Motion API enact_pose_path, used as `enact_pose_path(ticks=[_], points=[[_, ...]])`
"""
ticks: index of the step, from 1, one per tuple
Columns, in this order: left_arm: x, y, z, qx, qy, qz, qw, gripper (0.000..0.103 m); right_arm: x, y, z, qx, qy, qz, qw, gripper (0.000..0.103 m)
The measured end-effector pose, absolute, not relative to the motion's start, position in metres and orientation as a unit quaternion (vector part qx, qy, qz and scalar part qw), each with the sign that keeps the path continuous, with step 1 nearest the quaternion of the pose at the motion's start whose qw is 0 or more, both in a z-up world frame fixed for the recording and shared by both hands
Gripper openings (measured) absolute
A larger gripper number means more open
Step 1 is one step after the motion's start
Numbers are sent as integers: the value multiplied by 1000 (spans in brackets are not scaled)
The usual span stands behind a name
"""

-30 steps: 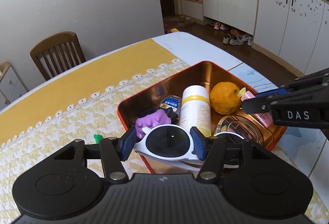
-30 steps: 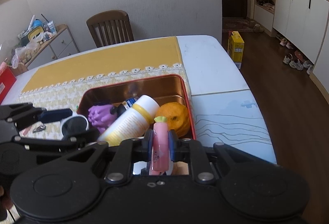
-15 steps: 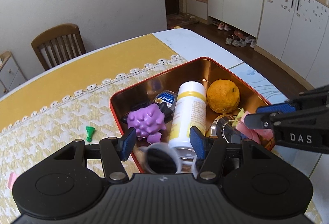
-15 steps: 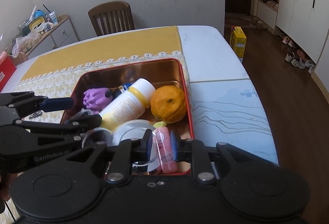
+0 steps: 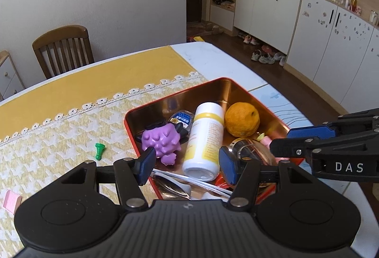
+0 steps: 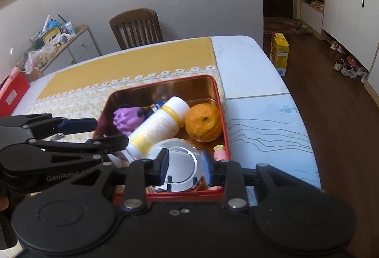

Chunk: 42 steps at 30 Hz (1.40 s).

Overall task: Organize rigid objects
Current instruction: 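Release the sunglasses from left tool while right tool drops the pink tube in, then move both tools back toward the pink sponge and purple block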

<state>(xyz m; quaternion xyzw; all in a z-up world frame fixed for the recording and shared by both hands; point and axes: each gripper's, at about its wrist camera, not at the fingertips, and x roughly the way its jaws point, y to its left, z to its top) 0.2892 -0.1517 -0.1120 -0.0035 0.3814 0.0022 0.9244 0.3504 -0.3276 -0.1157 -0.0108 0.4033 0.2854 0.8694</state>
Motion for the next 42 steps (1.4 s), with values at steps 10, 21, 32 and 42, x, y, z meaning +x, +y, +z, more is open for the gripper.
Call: enact_pose_path(ticks=[10, 21, 32, 42], points=[[258, -132, -84, -36, 364, -21, 931, 58, 324, -319, -89, -8, 385, 309, 870, 48], [217, -85, -68, -48, 351, -8, 935, 68, 289, -281, -72, -12, 364, 324, 873, 70], [176, -16, -65, -61, 335, 27, 940, 78, 256, -224, -67, -33, 346, 348, 871, 97], [156, 45, -76, -80, 345, 51, 934, 82, 234, -168, -81, -40, 350, 376, 857, 102]])
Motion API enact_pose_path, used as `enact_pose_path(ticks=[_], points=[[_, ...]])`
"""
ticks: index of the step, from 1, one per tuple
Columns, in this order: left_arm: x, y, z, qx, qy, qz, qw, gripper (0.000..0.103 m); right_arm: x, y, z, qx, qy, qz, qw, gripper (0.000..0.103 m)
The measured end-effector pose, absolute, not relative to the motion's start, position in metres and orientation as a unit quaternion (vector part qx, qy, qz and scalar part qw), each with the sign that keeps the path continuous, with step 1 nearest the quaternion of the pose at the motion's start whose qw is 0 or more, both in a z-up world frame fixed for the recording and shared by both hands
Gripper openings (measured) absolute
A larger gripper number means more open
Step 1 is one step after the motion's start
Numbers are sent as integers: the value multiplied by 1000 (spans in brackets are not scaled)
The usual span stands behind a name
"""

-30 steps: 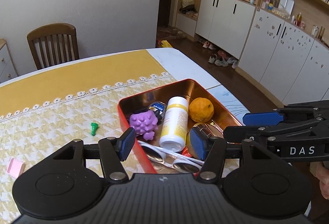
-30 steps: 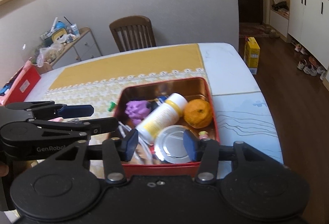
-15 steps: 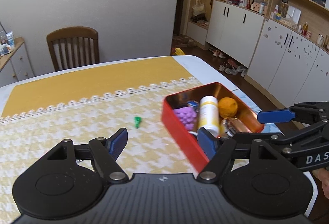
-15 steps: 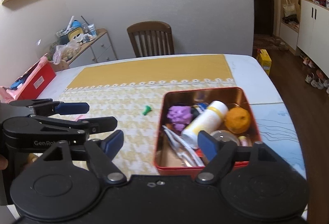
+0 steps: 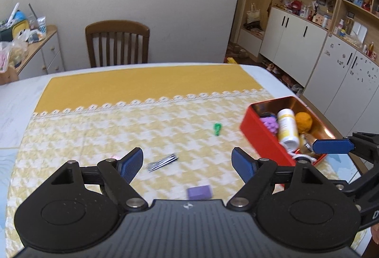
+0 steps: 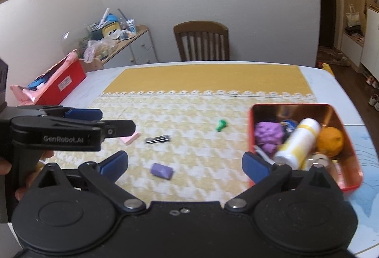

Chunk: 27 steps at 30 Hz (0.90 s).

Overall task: Organize rigid objects
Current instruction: 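Move both tools back toward the pink sponge and purple block, then grasp the pink sponge with left tool while right tool grasps the purple block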

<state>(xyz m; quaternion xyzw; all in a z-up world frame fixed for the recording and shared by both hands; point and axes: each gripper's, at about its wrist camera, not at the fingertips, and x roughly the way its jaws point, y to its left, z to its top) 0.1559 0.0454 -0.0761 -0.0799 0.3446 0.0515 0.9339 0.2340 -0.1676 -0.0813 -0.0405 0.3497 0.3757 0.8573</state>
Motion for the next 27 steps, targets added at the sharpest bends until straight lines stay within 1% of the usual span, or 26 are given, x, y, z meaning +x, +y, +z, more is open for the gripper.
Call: enact_pose_path(ticks=[6, 13, 23, 27], points=[[152, 81, -97, -89, 364, 57, 925, 84, 229, -140, -95, -50, 361, 375, 852, 103], [157, 110, -125, -90, 383, 65, 917, 84, 231, -111, -116, -81, 376, 372, 844, 103], [181, 135, -165, -70, 398, 97, 910, 84, 248, -74, -148, -112, 407, 370, 828, 102], [190, 141, -176, -65, 400, 103, 909, 84, 252, -64, -161, -117, 416, 367, 824, 101]])
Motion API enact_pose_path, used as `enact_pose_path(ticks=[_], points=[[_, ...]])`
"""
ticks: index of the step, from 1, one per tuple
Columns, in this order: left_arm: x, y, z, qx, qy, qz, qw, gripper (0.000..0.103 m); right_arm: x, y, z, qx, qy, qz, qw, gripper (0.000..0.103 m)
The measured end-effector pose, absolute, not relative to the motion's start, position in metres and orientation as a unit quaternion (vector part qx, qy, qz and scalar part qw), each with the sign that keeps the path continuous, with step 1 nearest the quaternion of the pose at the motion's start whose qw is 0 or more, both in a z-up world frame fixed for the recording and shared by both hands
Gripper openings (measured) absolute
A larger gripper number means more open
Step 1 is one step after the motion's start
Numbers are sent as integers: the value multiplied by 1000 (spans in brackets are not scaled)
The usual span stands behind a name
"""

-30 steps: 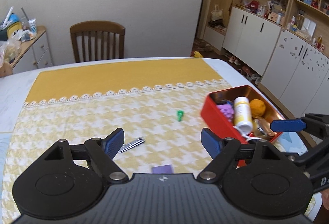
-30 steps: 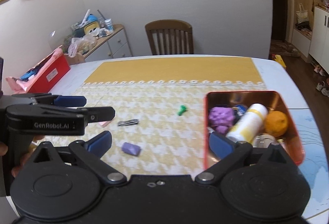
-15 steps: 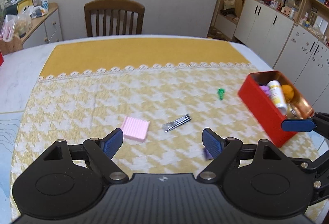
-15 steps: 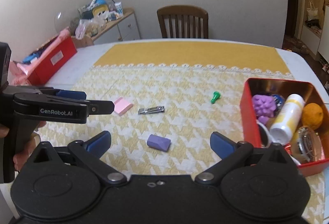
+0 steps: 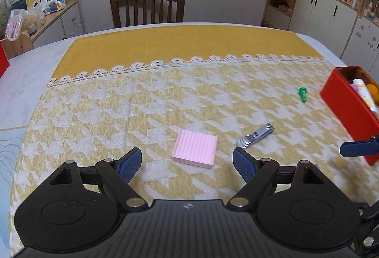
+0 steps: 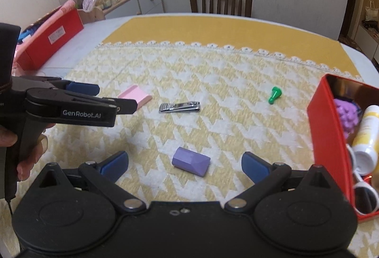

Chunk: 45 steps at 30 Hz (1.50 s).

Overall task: Organize rigid objects
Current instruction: 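Grasp the pink sponge with left tool while right tool grasps the purple block, then carry the pink sponge and purple block with both tools over the red tin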

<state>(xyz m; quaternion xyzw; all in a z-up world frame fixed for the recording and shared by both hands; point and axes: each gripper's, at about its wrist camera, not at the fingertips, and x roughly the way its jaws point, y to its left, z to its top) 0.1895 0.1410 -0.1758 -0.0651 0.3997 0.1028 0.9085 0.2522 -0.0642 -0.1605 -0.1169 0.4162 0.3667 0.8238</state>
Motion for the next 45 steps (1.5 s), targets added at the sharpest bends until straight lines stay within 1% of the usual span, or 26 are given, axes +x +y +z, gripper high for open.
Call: enact_pose_path(ticks=[3, 11, 15, 18, 19, 20, 21, 22, 24, 27, 29, 31, 45], points=[[194, 144, -182, -66, 402, 107, 907, 84, 256, -61, -168, -117, 423, 357, 825, 97], [203, 141, -193, -41, 396, 113, 911, 84, 258, -53, -178, -128, 431, 346, 823, 80], [207, 139, -194, -37, 390, 109, 913, 84, 257, -49, -179, -136, 429, 342, 825, 77], [207, 136, -194, -32, 388, 109, 915, 83, 256, -47, -179, -140, 425, 335, 829, 70], [208, 135, -194, -30, 387, 109, 915, 81, 256, -47, -179, -140, 424, 332, 831, 67], [208, 134, -194, -29, 386, 109, 915, 78, 256, -48, -179, -140, 423, 328, 833, 65], [208, 132, -193, -28, 385, 106, 916, 71, 255, -48, -180, -142, 422, 325, 834, 64], [208, 130, -193, -25, 384, 103, 917, 68, 255, -48, -180, -142, 421, 321, 836, 61], [208, 125, -192, -20, 384, 98, 918, 58, 254, -49, -179, -141, 420, 316, 839, 56], [209, 122, -190, -23, 387, 95, 917, 51, 252, -50, -179, -143, 419, 311, 841, 50], [210, 121, -189, -25, 389, 95, 916, 43, 252, -51, -179, -146, 419, 309, 841, 44], [210, 120, -188, -21, 390, 97, 915, 40, 251, -53, -178, -143, 420, 309, 841, 39], [205, 117, -179, -23, 395, 123, 910, 40, 246, -68, -162, -127, 415, 321, 842, 37]])
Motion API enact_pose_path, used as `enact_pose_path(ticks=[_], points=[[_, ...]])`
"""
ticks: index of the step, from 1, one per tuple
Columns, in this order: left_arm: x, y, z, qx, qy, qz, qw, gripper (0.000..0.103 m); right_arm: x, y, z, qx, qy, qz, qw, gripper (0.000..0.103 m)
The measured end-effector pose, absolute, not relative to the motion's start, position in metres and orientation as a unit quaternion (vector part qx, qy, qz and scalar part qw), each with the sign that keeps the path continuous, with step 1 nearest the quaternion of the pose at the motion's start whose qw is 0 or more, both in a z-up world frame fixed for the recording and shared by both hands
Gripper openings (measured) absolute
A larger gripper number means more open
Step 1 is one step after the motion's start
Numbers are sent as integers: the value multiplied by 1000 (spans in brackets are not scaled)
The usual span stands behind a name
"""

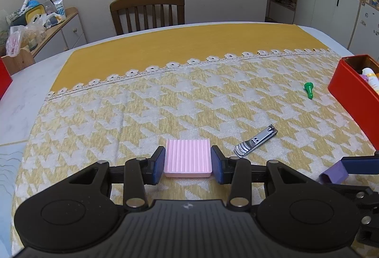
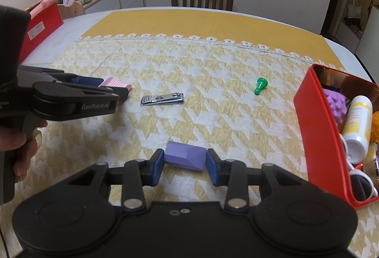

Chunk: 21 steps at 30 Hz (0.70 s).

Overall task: Organize rigid objects
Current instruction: 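Carry the pink sponge and purple block with both tools over the red tin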

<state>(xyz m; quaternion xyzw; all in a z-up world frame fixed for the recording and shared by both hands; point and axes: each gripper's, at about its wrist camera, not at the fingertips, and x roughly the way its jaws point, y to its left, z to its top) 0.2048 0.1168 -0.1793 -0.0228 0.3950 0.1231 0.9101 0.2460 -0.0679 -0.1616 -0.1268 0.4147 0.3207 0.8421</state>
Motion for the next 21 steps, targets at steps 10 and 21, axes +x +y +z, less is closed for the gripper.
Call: enact_pose_path(ticks=[10, 21], points=[[183, 100, -152, -39, 391, 119, 912, 40, 238, -92, -134, -112, 400, 343, 843, 37], [163, 52, -117, -56, 385, 105, 915, 40, 233, -140, -100, -92, 375, 355, 851, 37]])
